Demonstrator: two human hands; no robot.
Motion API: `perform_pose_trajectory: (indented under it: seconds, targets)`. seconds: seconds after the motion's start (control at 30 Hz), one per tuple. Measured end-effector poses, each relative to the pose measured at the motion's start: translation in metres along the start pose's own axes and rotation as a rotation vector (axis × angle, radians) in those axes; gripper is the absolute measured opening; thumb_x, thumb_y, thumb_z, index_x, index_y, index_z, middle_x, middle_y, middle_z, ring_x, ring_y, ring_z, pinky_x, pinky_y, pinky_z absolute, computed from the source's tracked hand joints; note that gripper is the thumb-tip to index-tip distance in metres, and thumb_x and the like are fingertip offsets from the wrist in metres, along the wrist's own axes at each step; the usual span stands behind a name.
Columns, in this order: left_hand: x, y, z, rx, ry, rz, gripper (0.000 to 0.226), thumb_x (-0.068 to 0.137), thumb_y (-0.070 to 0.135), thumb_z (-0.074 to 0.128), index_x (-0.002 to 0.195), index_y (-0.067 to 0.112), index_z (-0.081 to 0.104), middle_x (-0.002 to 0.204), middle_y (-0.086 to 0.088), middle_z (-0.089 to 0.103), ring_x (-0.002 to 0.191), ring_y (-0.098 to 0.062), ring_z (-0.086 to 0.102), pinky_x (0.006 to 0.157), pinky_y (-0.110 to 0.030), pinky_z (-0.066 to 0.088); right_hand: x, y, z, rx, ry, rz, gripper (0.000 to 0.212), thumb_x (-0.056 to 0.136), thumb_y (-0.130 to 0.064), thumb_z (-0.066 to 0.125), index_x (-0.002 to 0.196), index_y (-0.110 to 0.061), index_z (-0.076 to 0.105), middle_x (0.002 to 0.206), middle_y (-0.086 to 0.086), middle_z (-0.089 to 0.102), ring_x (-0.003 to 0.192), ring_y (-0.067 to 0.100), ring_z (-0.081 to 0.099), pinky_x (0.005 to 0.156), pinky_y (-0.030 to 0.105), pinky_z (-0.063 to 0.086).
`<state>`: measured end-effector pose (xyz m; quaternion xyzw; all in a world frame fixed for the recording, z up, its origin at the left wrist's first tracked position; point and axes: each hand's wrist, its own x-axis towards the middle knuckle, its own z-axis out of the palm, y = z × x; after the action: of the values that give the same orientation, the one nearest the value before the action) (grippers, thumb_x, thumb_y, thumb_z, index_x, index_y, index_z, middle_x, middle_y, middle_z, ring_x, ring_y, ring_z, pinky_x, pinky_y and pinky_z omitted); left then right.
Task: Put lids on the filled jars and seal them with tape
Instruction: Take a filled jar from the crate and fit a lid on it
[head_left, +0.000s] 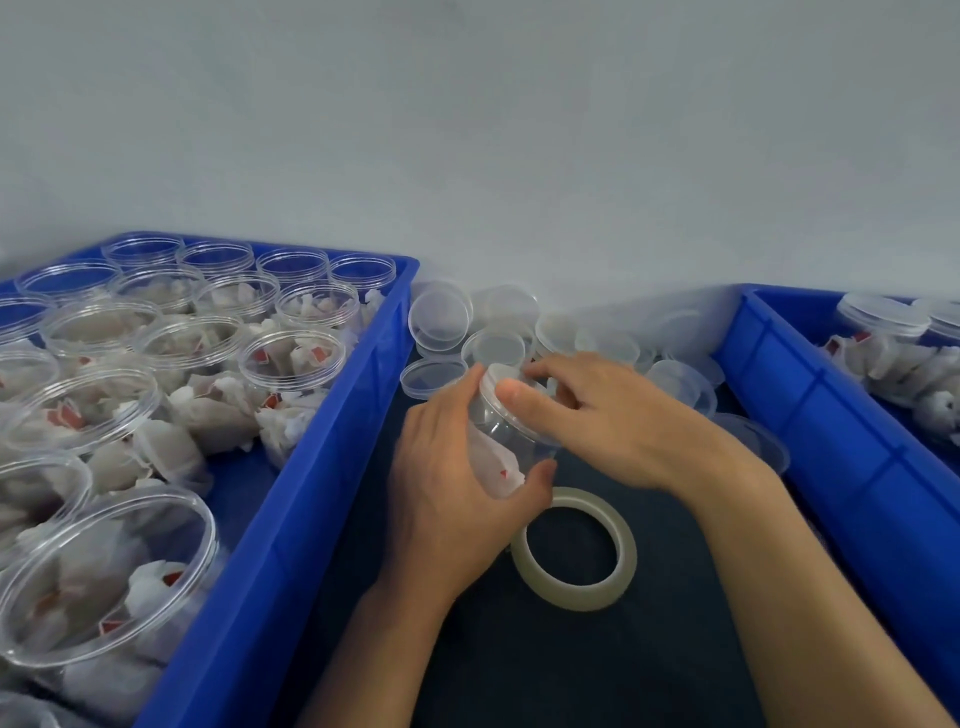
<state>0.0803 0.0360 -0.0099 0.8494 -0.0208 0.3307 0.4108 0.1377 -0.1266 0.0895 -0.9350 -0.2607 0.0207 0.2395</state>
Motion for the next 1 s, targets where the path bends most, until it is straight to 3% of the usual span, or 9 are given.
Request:
perform_pose_trajectory:
  seconds: [0.1, 0.17, 0.27, 0.37, 0.53, 0.7, 0.8, 0.87, 1.0]
  targets:
    - [0.001, 0.0, -0.003, -0.055, -0.004, -0.032, 0.096, 0.07, 0.062, 0.077, 0.156, 0.031, 0.047, 0.143, 0.02, 0.058, 0.132, -0.003, 0.052, 0.104, -0.028, 0.05, -0.003, -0.005, -0.004, -0.044, -0.004, -0.01, 0.078, 0.09, -0.084, 0.035, 0.158, -0.045, 0.038, 0.154, -0.017, 0.044, 0.14, 0.008, 0.043, 0.108, 0.035, 0.036]
    - [0.001, 0.0, -0.003, -0.076, -0.021, -0.04, 0.093, 0.071, 0.058, 0.081, 0.155, 0.032, 0.049, 0.143, 0.02, 0.058, 0.133, -0.003, 0.053, 0.105, -0.032, 0.051, -0.006, -0.01, -0.008, 0.033, -0.023, -0.05, 0.072, 0.095, -0.064, 0.051, 0.161, -0.044, 0.034, 0.163, -0.02, 0.036, 0.145, -0.001, 0.033, 0.112, 0.026, 0.031]
    - [0.001, 0.0, -0.003, -0.097, -0.02, -0.053, 0.091, 0.074, 0.048, 0.09, 0.154, 0.032, 0.05, 0.144, 0.021, 0.058, 0.136, -0.005, 0.054, 0.106, -0.036, 0.053, -0.006, -0.016, -0.006, 0.053, -0.03, -0.1, 0.058, 0.097, -0.047, 0.059, 0.153, -0.042, 0.047, 0.147, -0.023, 0.052, 0.13, -0.003, 0.046, 0.106, 0.023, 0.038]
    - [0.0, 0.0, -0.003, -0.117, -0.008, -0.032, 0.09, 0.074, 0.048, 0.089, 0.153, 0.032, 0.049, 0.144, 0.022, 0.058, 0.136, -0.004, 0.054, 0.104, -0.036, 0.054, -0.004, -0.018, -0.002, 0.008, 0.045, -0.054, 0.052, 0.093, -0.067, 0.053, 0.141, -0.045, 0.054, 0.125, -0.024, 0.06, 0.112, 0.0, 0.056, 0.095, 0.031, 0.048]
    - [-0.004, 0.0, 0.001, -0.101, -0.036, -0.008, 0.082, 0.073, 0.059, 0.082, 0.145, 0.037, 0.05, 0.133, 0.027, 0.059, 0.123, -0.001, 0.061, 0.094, -0.032, 0.058, -0.005, -0.02, 0.008, -0.172, 0.079, 0.097, 0.084, 0.083, -0.094, 0.015, 0.121, -0.037, 0.062, 0.116, -0.011, 0.064, 0.106, 0.018, 0.061, 0.085, 0.042, 0.046]
    - [0.0, -0.008, 0.001, -0.228, -0.037, -0.053, 0.087, 0.075, 0.05, 0.088, 0.152, 0.04, 0.048, 0.141, 0.021, 0.06, 0.129, -0.004, 0.061, 0.097, -0.038, 0.06, -0.006, -0.016, -0.007, -0.025, -0.069, -0.008, 0.063, 0.091, -0.071, 0.047, 0.146, -0.042, 0.049, 0.134, -0.015, 0.05, 0.123, 0.013, 0.052, 0.097, 0.039, 0.044]
    - [0.0, -0.008, 0.001, -0.214, -0.055, -0.044, 0.09, 0.074, 0.052, 0.089, 0.152, 0.04, 0.047, 0.143, 0.02, 0.06, 0.131, -0.002, 0.06, 0.098, -0.037, 0.058, -0.014, -0.014, -0.006, 0.009, -0.014, -0.039, 0.067, 0.091, -0.065, 0.057, 0.152, -0.039, 0.045, 0.14, -0.013, 0.051, 0.129, 0.011, 0.05, 0.104, 0.038, 0.043]
    - [-0.002, -0.005, 0.002, -0.195, -0.074, -0.009, 0.093, 0.073, 0.054, 0.088, 0.154, 0.037, 0.046, 0.144, 0.021, 0.058, 0.132, 0.0, 0.058, 0.099, -0.029, 0.054, -0.021, -0.012, -0.001, -0.002, 0.057, 0.009, 0.066, 0.09, -0.077, 0.05, 0.142, -0.037, 0.052, 0.125, -0.012, 0.054, 0.118, 0.014, 0.054, 0.094, 0.038, 0.046]
    - [-0.004, 0.005, 0.004, -0.13, -0.108, 0.076, 0.085, 0.072, 0.055, 0.083, 0.146, 0.038, 0.047, 0.133, 0.026, 0.058, 0.124, 0.0, 0.059, 0.091, -0.022, 0.051, -0.03, -0.014, 0.011, -0.161, 0.203, 0.163, 0.076, 0.088, -0.092, 0.023, 0.086, -0.024, 0.056, 0.088, -0.007, 0.06, 0.086, 0.022, 0.058, 0.072, 0.042, 0.042]
